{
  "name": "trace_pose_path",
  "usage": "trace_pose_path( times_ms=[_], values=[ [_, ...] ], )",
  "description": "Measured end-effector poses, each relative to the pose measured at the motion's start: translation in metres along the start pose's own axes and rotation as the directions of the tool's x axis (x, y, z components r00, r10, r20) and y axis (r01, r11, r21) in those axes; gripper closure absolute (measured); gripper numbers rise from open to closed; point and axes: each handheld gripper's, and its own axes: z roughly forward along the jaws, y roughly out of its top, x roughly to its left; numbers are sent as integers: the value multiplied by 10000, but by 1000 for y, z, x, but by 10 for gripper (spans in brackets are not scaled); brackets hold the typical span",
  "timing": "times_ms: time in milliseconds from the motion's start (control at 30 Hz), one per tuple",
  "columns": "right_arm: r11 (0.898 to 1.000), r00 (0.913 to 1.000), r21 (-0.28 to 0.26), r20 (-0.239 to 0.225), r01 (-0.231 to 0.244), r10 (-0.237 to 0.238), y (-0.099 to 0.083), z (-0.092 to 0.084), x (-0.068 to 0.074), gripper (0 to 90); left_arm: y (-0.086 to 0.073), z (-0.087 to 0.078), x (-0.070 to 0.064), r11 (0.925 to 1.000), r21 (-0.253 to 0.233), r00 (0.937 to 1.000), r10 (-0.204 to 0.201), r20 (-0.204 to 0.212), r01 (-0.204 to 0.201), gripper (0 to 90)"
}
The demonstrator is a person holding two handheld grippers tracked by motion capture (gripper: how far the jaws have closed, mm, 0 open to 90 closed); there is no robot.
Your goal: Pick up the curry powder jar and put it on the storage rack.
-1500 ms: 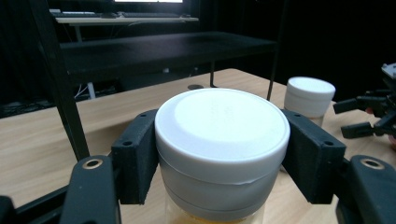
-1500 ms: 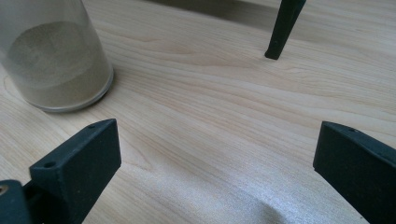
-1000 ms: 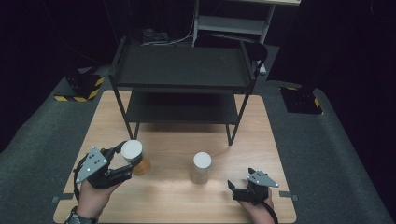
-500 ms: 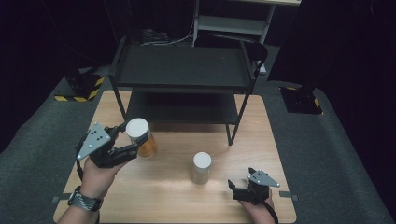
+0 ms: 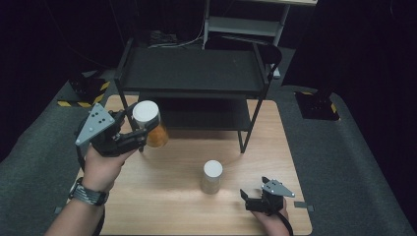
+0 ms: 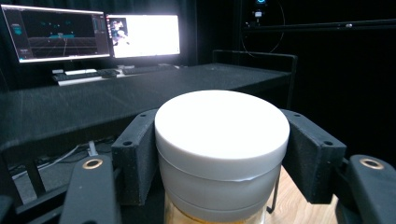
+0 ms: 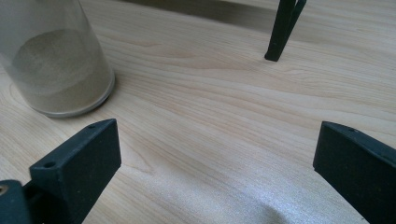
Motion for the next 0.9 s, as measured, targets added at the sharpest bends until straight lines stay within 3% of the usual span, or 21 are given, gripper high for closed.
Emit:
trace_pose_path(
  times_ms=[167,300,467,600,733,900],
  values=[
    [10000,10000,-11,-40,-21,21,0,0,-1,4,14,0,1,9989,-366,9995,-304,-72,301,340],
    [10000,10000,-31,-46,-51,51,-1,0,-1,4,30,2,-1,9988,-491,9997,2,-245,-14,340],
    [10000,10000,-50,-53,-63,63,-1,0,-2,4,47,6,1,9979,-632,9996,-120,-240,105,340],
    [10000,10000,-36,-59,-74,74,-1,0,-2,4,59,12,0,9974,-724,9989,-44,-468,10,340],
    [9999,9999,-66,-85,-94,93,-1,-1,-2,4,65,17,3,9972,-730,9984,-189,-529,150,340],
    [9999,9999,-73,-99,-110,110,-1,-1,-3,4,72,29,0,9967,-807,9962,-76,-867,6,340]
  ],
)
